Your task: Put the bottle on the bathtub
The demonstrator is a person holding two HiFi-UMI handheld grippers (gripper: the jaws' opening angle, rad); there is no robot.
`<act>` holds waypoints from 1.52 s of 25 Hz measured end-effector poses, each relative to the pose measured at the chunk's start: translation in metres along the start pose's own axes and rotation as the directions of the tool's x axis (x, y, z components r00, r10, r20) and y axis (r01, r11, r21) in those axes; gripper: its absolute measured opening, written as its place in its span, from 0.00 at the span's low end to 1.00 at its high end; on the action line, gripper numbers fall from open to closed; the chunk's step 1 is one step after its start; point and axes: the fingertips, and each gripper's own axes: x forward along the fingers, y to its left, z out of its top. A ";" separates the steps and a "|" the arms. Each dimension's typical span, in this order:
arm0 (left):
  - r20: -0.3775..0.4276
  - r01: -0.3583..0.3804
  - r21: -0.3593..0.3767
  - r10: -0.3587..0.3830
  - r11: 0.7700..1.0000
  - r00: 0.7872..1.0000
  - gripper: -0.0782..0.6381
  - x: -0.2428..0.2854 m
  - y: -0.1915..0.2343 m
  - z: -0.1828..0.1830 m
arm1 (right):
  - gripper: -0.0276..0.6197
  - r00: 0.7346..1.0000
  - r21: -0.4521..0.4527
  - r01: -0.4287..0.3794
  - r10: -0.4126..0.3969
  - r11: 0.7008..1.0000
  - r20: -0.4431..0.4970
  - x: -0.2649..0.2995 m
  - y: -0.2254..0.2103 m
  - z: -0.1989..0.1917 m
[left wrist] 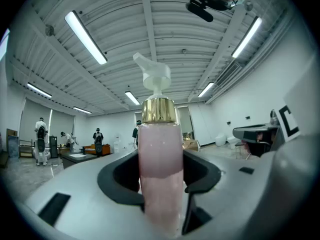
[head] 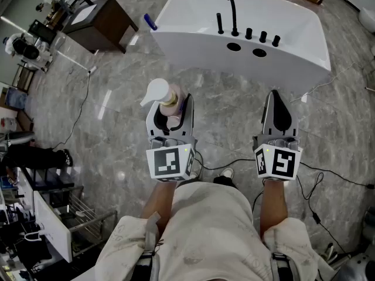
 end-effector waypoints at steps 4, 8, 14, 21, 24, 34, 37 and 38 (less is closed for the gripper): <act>-0.013 -0.041 -0.020 0.041 0.999 0.999 0.42 -0.023 0.056 -0.011 | 0.03 0.998 -0.018 -0.058 0.058 0.998 -0.002 0.012 0.067 0.002; -0.025 -0.089 -0.027 0.088 0.996 0.996 0.42 -0.049 0.126 -0.019 | 0.03 0.991 -0.019 -0.133 0.133 0.991 -0.013 0.034 0.150 0.009; -0.025 -0.109 -0.054 0.107 0.993 0.994 0.42 -0.086 0.216 -0.026 | 0.03 0.983 -0.036 -0.184 0.183 0.982 -0.029 0.048 0.257 0.017; -0.031 -0.088 -0.086 0.085 0.992 0.996 0.42 -0.111 0.277 -0.045 | 0.03 0.985 -0.034 -0.171 0.169 0.985 -0.036 0.051 0.327 0.012; -0.032 -0.078 -0.096 0.075 0.992 0.997 0.42 -0.115 0.293 -0.054 | 0.03 0.985 -0.055 -0.167 0.165 0.984 -0.047 0.050 0.345 0.006; -0.026 -0.002 -0.126 -0.002 0.992 1.000 0.42 -0.114 0.297 -0.062 | 0.03 0.991 -0.097 -0.110 0.102 0.989 -0.085 0.045 0.353 0.005; -0.022 0.020 -0.130 -0.023 0.991 1.000 0.42 -0.107 0.292 -0.061 | 0.03 0.993 -0.095 -0.089 0.081 0.991 -0.089 0.047 0.346 0.003; -0.016 0.027 -0.131 -0.030 0.991 0.999 0.42 -0.104 0.290 -0.059 | 0.03 0.993 -0.093 -0.084 0.076 0.992 -0.089 0.048 0.343 0.003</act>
